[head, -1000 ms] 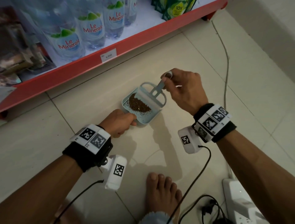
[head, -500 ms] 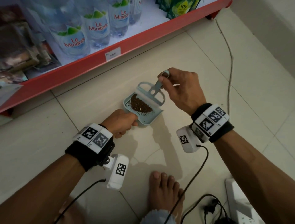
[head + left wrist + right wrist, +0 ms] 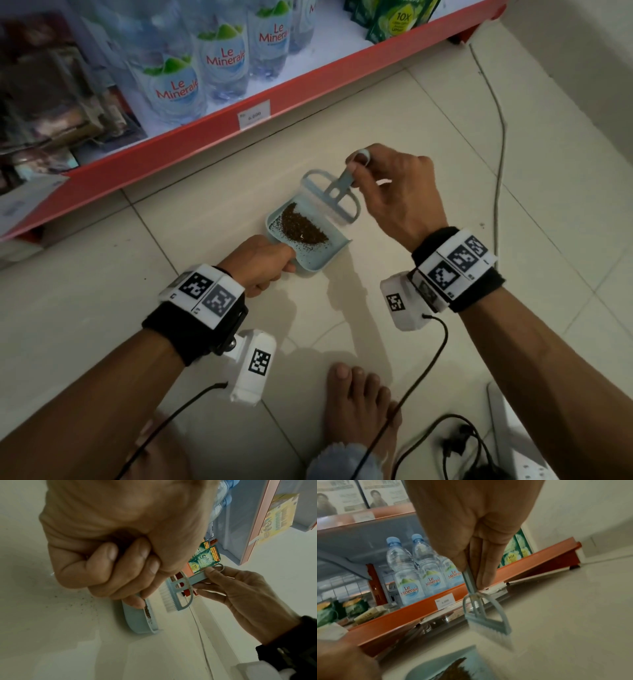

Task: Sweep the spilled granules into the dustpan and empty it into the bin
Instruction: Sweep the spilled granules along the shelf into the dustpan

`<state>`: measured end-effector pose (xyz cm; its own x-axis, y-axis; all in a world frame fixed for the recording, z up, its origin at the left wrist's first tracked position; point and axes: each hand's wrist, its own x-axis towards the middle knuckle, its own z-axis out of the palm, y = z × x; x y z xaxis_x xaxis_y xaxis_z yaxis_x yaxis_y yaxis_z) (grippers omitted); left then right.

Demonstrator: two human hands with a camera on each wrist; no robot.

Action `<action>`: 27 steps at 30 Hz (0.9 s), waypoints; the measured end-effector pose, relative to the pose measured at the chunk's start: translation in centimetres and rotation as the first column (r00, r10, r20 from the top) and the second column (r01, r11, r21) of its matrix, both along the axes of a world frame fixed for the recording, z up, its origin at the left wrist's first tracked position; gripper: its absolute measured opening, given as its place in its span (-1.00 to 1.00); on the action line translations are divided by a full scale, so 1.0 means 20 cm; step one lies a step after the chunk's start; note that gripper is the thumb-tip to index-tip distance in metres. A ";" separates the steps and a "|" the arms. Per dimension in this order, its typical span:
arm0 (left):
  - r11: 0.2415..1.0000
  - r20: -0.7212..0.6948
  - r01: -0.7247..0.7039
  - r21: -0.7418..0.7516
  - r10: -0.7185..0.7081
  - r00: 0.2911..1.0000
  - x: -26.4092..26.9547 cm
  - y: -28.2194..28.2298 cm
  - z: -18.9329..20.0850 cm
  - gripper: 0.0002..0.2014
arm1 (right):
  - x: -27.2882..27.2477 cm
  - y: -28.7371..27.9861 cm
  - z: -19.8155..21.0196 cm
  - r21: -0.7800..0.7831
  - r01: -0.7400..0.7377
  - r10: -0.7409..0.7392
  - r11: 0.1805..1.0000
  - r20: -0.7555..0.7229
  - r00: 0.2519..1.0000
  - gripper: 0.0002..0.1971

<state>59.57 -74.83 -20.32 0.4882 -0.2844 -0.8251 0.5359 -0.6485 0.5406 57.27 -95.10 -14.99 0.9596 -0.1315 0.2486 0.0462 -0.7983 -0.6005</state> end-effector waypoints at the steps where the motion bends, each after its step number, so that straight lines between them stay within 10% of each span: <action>1: 1.000 0.000 0.003 -0.002 -0.003 1.000 0.00 0.01 0.00 -0.77 | 0.00 -0.01 0.01 -0.015 0.026 -0.025 1.000 0.029 0.999 -0.83; 10: 1.000 0.007 0.005 0.006 -0.005 1.000 0.00 0.02 0.01 -0.76 | -0.08 0.08 -0.12 -0.179 -0.150 0.116 0.972 -0.189 0.975 -0.74; 17: 1.000 -0.016 0.010 0.014 -0.010 1.000 0.00 0.07 0.01 -0.75 | -0.08 0.08 -0.06 -0.062 -0.001 0.006 0.998 0.086 0.996 -0.82; 21: 1.000 -0.015 0.008 0.025 -0.007 1.000 -0.01 0.08 0.02 -0.76 | -0.06 0.04 -0.07 -0.213 -0.002 -0.009 0.977 -0.050 0.999 -0.78; 27: 1.000 -0.026 0.002 0.028 -0.002 1.000 -0.02 0.09 0.02 -0.78 | -0.11 0.11 -0.07 0.037 -0.065 0.068 0.997 -0.071 0.995 -0.83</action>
